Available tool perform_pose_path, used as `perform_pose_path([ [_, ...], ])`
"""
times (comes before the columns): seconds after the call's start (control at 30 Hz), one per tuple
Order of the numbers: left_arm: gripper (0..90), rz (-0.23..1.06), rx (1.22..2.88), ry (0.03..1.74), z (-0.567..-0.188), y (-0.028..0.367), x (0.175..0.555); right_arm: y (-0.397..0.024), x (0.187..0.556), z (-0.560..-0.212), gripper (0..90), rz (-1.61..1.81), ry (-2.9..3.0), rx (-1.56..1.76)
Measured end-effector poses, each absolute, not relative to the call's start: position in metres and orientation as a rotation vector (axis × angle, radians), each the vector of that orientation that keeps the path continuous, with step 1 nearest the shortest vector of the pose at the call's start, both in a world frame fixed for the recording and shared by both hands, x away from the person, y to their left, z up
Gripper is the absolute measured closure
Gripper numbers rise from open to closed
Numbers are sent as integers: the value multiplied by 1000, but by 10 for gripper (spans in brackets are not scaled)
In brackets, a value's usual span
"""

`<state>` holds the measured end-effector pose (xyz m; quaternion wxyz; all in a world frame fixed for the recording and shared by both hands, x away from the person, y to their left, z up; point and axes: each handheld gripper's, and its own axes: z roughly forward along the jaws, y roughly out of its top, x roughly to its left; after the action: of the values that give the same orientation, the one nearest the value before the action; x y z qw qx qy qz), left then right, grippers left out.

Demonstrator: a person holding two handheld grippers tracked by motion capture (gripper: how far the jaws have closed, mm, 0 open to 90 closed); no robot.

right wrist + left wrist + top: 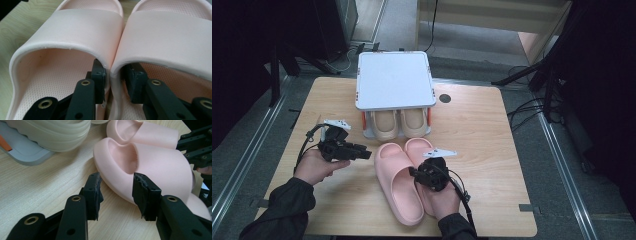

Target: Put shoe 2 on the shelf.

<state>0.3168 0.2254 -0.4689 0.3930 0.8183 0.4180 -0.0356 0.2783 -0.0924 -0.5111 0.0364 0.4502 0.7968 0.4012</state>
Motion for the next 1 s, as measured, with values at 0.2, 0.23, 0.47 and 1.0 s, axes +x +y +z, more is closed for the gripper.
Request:
perform_pose_path([
  [0.2,549,-85,2072,1069,-469,226,317,-101,278,-504,769,1228,2480,1312],
  [0.23,544,-86,2071,1073,-469,226,317,-103,279,-503,773,1233,2494,1295],
  [0.47,514,-78,2061,1079,-469,228,317,-117,285,-494,780,1242,2563,1215],
  [1.0,443,-47,2034,1130,-470,243,306,-135,297,-478,776,1337,2768,835],
])
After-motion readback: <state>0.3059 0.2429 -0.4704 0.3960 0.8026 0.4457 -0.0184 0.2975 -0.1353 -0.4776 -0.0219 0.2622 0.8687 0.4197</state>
